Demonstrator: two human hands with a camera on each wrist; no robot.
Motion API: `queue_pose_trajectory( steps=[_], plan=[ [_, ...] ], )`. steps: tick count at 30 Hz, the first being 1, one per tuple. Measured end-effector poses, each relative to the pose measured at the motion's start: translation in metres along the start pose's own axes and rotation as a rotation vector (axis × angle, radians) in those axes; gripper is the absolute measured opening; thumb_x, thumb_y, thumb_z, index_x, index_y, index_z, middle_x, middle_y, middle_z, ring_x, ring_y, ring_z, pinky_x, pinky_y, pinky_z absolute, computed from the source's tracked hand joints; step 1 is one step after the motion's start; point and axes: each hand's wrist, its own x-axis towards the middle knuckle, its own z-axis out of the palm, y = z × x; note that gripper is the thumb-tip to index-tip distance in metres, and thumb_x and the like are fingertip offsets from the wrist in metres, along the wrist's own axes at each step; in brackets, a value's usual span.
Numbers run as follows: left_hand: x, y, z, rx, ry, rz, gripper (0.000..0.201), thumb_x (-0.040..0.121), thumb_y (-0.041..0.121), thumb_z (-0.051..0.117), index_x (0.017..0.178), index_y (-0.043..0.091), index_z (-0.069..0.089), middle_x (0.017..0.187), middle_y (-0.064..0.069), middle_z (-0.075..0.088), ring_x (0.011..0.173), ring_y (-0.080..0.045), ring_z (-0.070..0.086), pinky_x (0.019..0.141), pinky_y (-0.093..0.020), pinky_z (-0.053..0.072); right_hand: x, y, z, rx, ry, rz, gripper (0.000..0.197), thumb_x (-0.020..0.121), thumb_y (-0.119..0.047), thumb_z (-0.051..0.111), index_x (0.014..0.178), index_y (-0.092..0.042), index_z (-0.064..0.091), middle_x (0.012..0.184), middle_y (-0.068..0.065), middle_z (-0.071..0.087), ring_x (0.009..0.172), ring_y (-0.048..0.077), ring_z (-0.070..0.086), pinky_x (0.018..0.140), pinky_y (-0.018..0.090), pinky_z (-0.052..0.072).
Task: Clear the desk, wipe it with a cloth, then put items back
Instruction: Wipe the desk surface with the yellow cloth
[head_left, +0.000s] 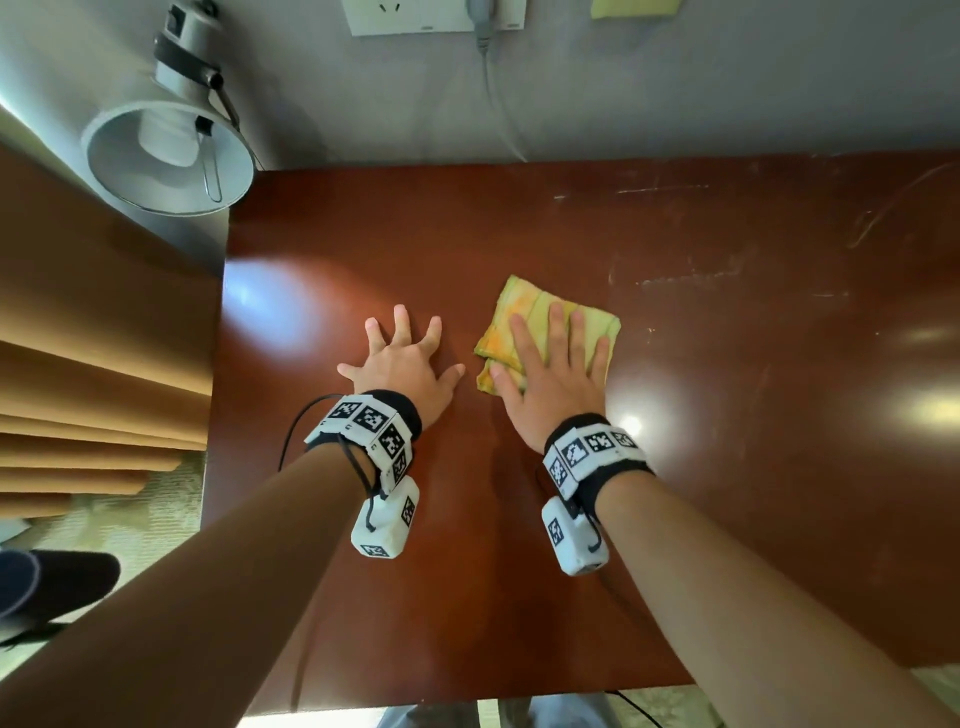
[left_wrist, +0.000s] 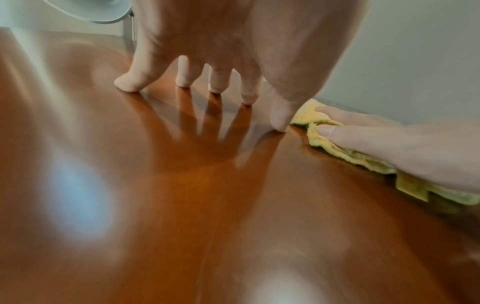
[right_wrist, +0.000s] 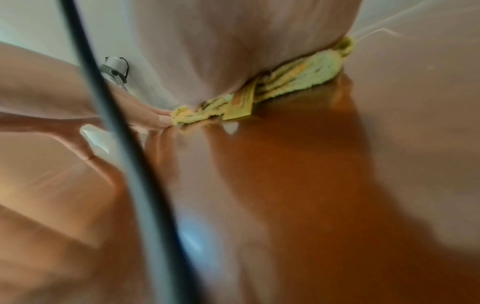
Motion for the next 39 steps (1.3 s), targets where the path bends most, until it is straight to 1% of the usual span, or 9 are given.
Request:
queue_pose_trajectory(
  steps=[6, 11, 15, 18, 25, 28, 32, 34, 39],
  plan=[
    [-0.002, 0.001, 0.004, -0.023, 0.029, -0.016, 0.066, 0.097, 0.063, 0.035, 0.156, 0.041, 0.013, 0.166, 0.002, -0.001, 0.152, -0.034, -0.003, 0.109, -0.074, 0.024, 0.009, 0.009, -0.003, -0.029, -0.016, -0.059, 0.069, 0.097, -0.069, 0.013, 0.158, -0.041, -0.001, 0.167, 0.008, -0.012, 0.152, 0.03, -0.017, 0.12, 0.058, -0.01],
    [-0.005, 0.011, 0.012, -0.054, 0.159, -0.015, 0.066, 0.101, 0.055, 0.031, 0.159, 0.03, 0.011, 0.168, -0.004, -0.001, 0.153, -0.032, -0.004, 0.118, -0.065, 0.014, 0.068, 0.017, -0.024, 0.007, -0.021, -0.008, 0.07, 0.095, -0.073, 0.013, 0.157, -0.044, -0.002, 0.166, 0.005, -0.018, 0.151, 0.029, -0.02, 0.119, 0.058, -0.013],
    [0.008, 0.025, 0.007, -0.108, 0.167, -0.004, 0.063, 0.102, 0.054, 0.028, 0.158, 0.031, 0.01, 0.168, -0.002, -0.006, 0.153, -0.03, -0.01, 0.116, -0.068, 0.013, 0.1, 0.022, -0.033, 0.008, -0.01, 0.01, 0.071, 0.095, -0.072, 0.014, 0.157, -0.041, -0.004, 0.166, 0.006, -0.02, 0.151, 0.031, -0.021, 0.119, 0.059, -0.012],
    [0.024, 0.033, 0.001, -0.108, 0.129, -0.052, 0.062, 0.102, 0.054, 0.024, 0.158, 0.032, 0.008, 0.168, 0.0, -0.006, 0.153, -0.03, -0.009, 0.113, -0.072, 0.014, 0.088, 0.011, -0.026, 0.031, 0.0, 0.006, 0.069, 0.097, -0.067, 0.014, 0.158, -0.039, -0.004, 0.165, 0.008, -0.021, 0.15, 0.032, -0.022, 0.118, 0.06, -0.013],
    [0.03, 0.046, -0.001, -0.108, 0.13, -0.12, 0.061, 0.103, 0.051, 0.022, 0.159, 0.032, 0.007, 0.168, 0.001, -0.007, 0.153, -0.029, -0.01, 0.113, -0.072, 0.013, 0.097, 0.014, -0.029, -0.003, 0.002, -0.143, 0.07, 0.095, -0.072, 0.021, 0.156, -0.045, 0.003, 0.167, 0.006, -0.016, 0.151, 0.031, -0.019, 0.119, 0.06, -0.009],
    [0.037, 0.056, -0.007, -0.124, 0.115, -0.114, 0.065, 0.101, 0.058, 0.024, 0.158, 0.036, 0.004, 0.167, 0.003, -0.011, 0.153, -0.028, -0.012, 0.114, -0.072, 0.013, 0.124, 0.039, -0.043, 0.032, 0.019, -0.056, 0.072, 0.092, -0.076, 0.021, 0.155, -0.048, 0.002, 0.166, 0.005, -0.017, 0.151, 0.03, -0.02, 0.119, 0.058, -0.012],
    [0.05, 0.081, -0.015, -0.12, 0.05, -0.166, 0.072, 0.096, 0.07, 0.024, 0.157, 0.04, 0.0, 0.166, 0.004, -0.016, 0.152, -0.032, -0.014, 0.11, -0.077, 0.009, 0.151, 0.115, -0.066, 0.086, 0.053, 0.238, 0.076, 0.089, -0.079, 0.022, 0.156, -0.047, 0.005, 0.166, 0.009, -0.014, 0.152, 0.032, -0.018, 0.117, 0.062, -0.011],
    [0.054, 0.086, -0.016, -0.123, 0.042, -0.192, 0.075, 0.095, 0.072, 0.024, 0.157, 0.039, -0.001, 0.166, 0.003, -0.018, 0.152, -0.034, -0.015, 0.109, -0.078, 0.01, 0.156, 0.133, -0.072, 0.09, 0.042, 0.311, 0.076, 0.09, -0.078, 0.022, 0.156, -0.046, 0.004, 0.166, 0.011, -0.015, 0.151, 0.033, -0.019, 0.117, 0.063, -0.012],
    [0.057, 0.084, -0.022, -0.129, 0.023, -0.196, 0.076, 0.094, 0.072, 0.03, 0.157, 0.039, 0.003, 0.166, 0.004, -0.015, 0.152, -0.035, -0.011, 0.109, -0.077, 0.015, 0.166, 0.092, -0.07, 0.149, 0.079, 0.287, 0.071, 0.096, -0.067, 0.026, 0.158, -0.04, 0.006, 0.166, 0.013, -0.016, 0.15, 0.035, -0.021, 0.116, 0.064, -0.013]
  ],
)
